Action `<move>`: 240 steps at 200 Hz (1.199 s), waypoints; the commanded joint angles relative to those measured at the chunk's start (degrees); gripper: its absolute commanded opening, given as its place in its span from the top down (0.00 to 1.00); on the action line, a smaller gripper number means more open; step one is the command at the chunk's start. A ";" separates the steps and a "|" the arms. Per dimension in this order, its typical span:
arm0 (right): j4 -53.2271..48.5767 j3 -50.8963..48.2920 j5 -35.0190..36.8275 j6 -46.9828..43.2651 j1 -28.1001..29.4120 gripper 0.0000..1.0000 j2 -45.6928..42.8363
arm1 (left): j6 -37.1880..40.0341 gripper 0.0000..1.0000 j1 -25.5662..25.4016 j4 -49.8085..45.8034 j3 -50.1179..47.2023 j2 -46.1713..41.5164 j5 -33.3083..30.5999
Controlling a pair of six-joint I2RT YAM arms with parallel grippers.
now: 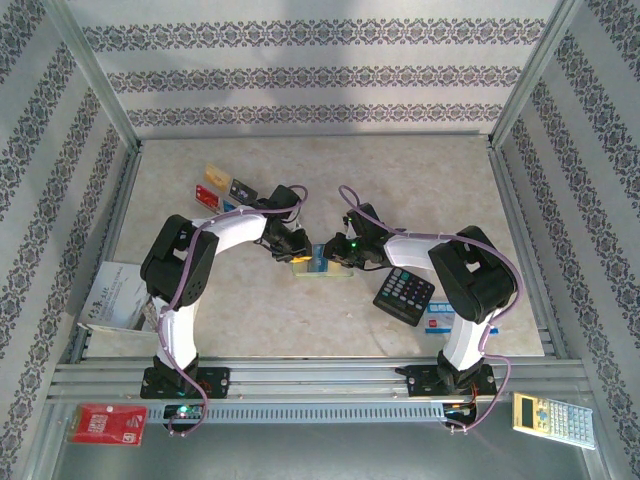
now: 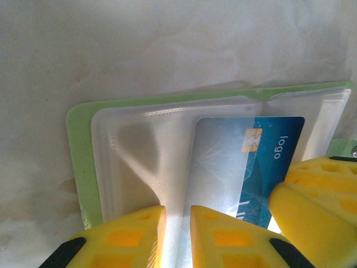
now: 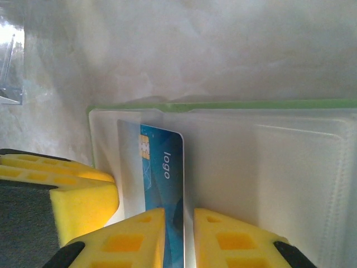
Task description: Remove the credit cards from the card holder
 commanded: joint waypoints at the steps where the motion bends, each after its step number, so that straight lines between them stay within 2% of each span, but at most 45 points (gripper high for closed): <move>1: -0.21 1.56 -1.87 -1.60 -0.40 0.79 1.26 | -0.14 0.80 -0.45 -0.07 -1.36 1.35 -1.64; 50: -0.50 2.60 -2.62 -1.91 -0.18 0.80 2.29 | -0.06 0.80 -0.45 -0.14 -1.60 1.80 -1.80; 91: -0.65 1.96 -0.57 -1.90 -0.48 0.91 1.46 | 0.29 0.79 -0.36 -0.95 -1.40 1.64 -2.85; 153: -1.80 -2.75 4.67 -3.05 -3.67 0.96 -3.54 | 0.47 0.75 0.05 -1.60 -1.32 0.88 -3.88; 204: -0.95 -5.15 4.96 -5.94 -5.93 0.99 -9.12 | 0.35 0.74 0.34 -1.58 -0.46 -2.74 -3.77; 240: 2.72 -6.37 2.55 -6.81 -6.88 1.00 -14.68 | -1.90 0.65 1.32 2.05 -2.62 -8.03 -3.64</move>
